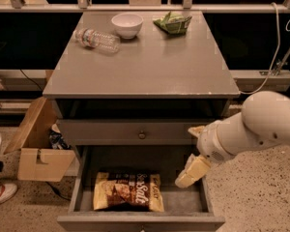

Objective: Pick brown chip bag from middle drawer and place on counter

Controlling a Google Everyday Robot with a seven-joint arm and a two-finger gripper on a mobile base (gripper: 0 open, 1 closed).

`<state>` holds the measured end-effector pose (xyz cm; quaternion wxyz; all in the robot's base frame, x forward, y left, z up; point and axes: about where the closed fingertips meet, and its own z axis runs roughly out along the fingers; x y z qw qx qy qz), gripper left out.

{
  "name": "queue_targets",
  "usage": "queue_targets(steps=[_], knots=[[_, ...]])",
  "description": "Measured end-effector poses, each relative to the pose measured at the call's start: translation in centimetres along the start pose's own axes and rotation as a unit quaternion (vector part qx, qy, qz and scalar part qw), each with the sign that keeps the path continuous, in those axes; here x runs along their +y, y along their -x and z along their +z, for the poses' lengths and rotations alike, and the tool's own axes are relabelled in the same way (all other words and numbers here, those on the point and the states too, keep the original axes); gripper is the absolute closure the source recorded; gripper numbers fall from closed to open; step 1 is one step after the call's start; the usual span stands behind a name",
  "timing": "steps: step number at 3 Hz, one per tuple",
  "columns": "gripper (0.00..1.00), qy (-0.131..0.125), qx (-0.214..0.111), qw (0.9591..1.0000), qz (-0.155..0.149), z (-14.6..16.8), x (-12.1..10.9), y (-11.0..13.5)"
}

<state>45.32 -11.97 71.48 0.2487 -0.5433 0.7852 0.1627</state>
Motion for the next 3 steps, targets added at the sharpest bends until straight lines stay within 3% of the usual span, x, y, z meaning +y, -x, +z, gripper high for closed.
queue_targets(steps=[2,3], knots=[[0.00,0.016,-0.038,0.9986,0.033,12.1,0.1,-2.5],[0.00,0.018,-0.056,0.9970,0.051,15.0,-0.3,-3.2]])
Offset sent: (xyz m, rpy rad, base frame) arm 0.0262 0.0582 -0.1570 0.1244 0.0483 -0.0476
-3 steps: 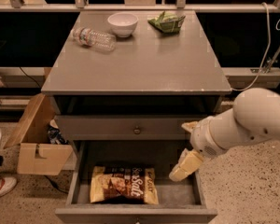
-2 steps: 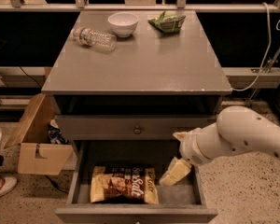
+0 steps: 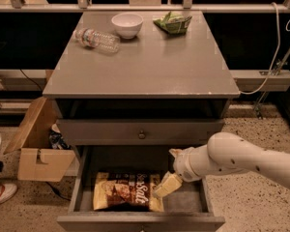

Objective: Pick brown chip bag from middle drawer and place on counter

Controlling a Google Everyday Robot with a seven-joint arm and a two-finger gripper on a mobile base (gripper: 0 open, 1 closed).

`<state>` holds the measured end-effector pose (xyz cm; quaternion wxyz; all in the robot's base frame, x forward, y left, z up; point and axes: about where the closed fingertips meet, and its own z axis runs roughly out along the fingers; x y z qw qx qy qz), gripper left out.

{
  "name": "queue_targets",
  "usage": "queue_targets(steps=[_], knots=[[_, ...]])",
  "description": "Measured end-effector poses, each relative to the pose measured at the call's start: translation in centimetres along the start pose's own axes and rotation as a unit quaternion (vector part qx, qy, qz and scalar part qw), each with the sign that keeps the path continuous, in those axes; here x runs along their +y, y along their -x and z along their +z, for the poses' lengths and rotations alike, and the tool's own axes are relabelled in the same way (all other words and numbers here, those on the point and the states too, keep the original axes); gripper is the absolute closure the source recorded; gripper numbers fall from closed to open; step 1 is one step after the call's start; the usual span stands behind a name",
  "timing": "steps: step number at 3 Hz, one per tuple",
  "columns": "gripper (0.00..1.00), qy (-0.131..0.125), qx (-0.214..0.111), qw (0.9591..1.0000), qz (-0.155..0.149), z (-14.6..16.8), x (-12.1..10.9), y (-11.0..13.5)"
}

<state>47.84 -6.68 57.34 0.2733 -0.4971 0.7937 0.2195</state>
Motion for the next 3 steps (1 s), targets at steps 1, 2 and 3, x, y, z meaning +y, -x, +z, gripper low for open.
queue_targets(steps=[1,2,3], knots=[[0.00,0.002,0.002,1.0000,0.000,1.0,0.0,-0.4],[0.00,0.008,0.013,0.9999,-0.007,4.9,0.2,-1.5],[0.00,0.016,0.007,0.9996,-0.021,9.6,-0.2,-2.1]])
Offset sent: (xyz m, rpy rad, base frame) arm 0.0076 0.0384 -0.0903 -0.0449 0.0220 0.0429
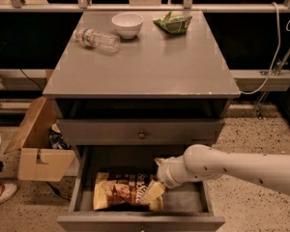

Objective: Pick brown chip bag from middle drawer and place on counter

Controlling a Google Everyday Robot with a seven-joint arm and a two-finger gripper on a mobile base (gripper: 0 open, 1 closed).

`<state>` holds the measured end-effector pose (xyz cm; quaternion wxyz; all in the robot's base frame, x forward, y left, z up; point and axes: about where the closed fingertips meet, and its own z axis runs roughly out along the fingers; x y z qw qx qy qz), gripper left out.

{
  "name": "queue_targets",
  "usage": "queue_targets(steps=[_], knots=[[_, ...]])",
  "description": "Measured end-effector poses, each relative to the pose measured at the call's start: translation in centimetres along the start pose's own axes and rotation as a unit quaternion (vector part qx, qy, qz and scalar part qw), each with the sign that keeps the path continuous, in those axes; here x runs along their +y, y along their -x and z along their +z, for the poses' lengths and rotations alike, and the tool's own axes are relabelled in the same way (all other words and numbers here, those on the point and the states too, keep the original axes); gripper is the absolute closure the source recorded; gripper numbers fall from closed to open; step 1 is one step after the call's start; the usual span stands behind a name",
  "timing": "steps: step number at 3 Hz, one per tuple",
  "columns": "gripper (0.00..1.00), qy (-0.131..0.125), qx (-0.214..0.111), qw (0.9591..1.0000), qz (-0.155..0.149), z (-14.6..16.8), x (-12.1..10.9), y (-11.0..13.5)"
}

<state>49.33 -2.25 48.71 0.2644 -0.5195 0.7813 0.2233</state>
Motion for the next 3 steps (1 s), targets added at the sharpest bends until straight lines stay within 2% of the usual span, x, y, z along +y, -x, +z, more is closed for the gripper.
queue_targets(steps=[2,3], knots=[[0.00,0.018,-0.020,0.9996,-0.004,6.4,-0.8,-0.8],[0.03,0.037,-0.027,0.9989,-0.003,9.3,-0.3,-1.3]])
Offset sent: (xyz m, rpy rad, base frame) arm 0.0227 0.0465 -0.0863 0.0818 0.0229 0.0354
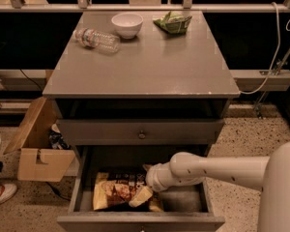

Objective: Pick brown chip bag from middle drawer and place on counter

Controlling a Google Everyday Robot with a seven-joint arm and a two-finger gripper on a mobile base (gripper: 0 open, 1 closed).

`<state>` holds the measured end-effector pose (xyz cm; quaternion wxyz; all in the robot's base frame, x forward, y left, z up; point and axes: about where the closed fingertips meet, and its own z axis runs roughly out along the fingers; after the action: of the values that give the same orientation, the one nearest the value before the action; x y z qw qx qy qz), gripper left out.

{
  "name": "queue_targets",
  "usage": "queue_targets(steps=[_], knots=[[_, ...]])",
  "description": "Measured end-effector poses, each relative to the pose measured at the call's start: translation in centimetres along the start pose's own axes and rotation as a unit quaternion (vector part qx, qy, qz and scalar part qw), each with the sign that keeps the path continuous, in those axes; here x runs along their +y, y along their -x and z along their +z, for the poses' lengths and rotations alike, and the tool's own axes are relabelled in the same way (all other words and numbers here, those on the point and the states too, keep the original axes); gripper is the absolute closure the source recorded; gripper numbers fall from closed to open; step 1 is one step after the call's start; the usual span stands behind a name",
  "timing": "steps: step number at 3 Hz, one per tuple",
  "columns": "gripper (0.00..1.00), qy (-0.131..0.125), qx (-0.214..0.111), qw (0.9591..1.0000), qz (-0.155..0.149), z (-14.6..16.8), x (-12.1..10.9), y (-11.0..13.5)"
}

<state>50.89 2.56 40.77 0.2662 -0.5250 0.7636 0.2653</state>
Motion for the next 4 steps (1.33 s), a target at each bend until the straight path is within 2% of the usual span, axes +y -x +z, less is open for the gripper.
queue_targets(steps=[1,2,3,4], knots=[[0.26,0.012,-0.008,0.9999,0.002,1.4,0.3,-0.3],[0.57,0.041,-0.069,0.9967,0.003,0.8,1.1,0.2],[0.80,0.047,-0.106,0.9932,-0.003,-1.1,1.6,0.5],[1.00,0.015,-0.169,0.9852,-0.026,-8.3,1.8,1.4]])
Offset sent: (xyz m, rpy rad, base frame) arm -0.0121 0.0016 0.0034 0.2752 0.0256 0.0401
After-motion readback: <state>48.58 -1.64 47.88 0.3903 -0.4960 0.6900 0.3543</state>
